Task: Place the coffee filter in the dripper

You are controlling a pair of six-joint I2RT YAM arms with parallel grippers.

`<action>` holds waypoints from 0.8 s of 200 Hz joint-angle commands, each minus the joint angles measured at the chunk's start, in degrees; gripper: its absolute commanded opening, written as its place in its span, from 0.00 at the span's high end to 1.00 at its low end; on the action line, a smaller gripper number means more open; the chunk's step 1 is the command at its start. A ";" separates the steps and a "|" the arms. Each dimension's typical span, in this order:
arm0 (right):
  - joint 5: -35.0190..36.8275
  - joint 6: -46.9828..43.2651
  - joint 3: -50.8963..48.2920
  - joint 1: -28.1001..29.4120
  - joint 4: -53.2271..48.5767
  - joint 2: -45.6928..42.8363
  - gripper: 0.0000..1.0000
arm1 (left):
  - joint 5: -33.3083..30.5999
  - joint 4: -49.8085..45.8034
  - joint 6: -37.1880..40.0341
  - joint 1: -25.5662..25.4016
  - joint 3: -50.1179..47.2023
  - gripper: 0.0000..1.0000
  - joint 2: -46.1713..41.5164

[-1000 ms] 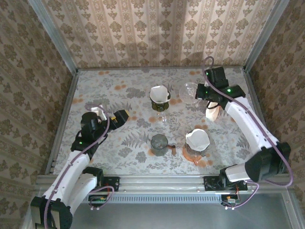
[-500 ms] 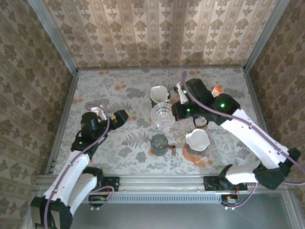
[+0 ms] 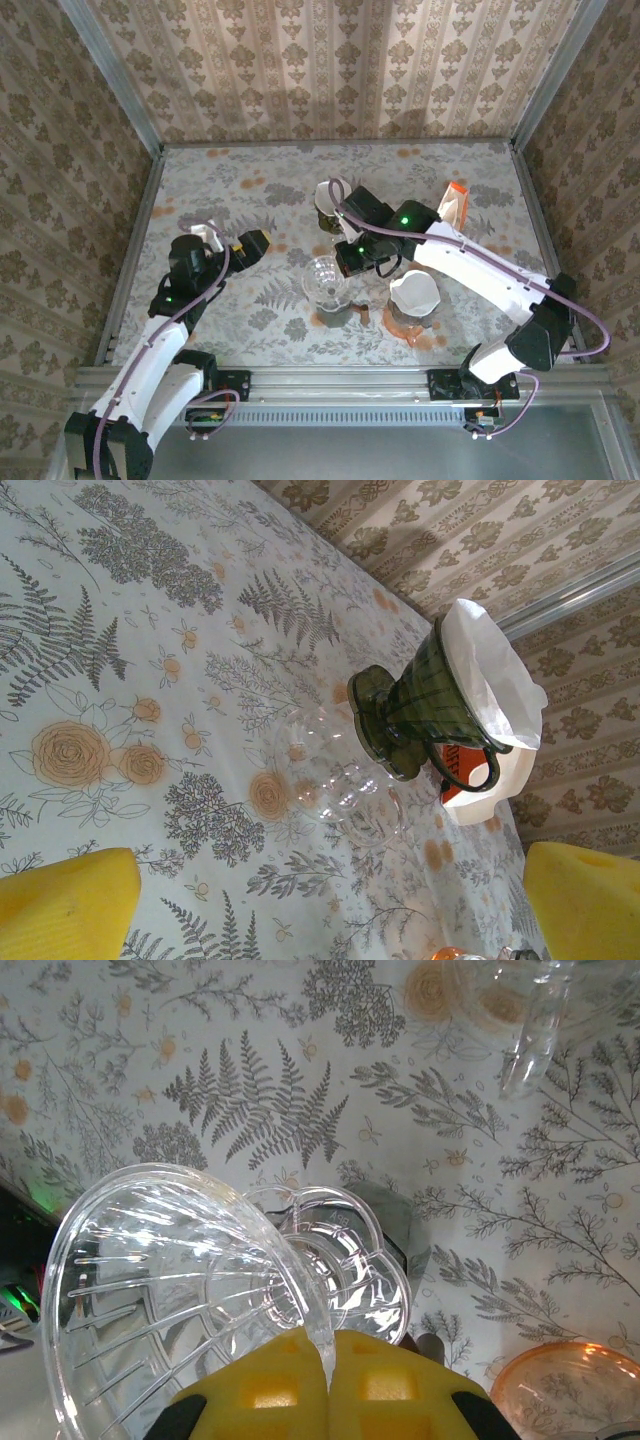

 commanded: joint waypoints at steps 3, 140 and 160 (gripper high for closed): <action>-1.78 0.81 -0.92 0.15 -0.37 0.51 1.00 | 0.89 1.13 -0.35 0.53 -0.59 0.00 -0.39; 2.81 0.92 -4.66 0.12 -0.29 -0.75 0.71 | 1.24 1.48 -0.58 0.75 -0.88 0.00 -0.53; 3.29 0.85 -4.24 0.13 -0.08 -1.00 0.58 | 1.39 1.64 -0.69 0.79 -0.85 0.00 -0.55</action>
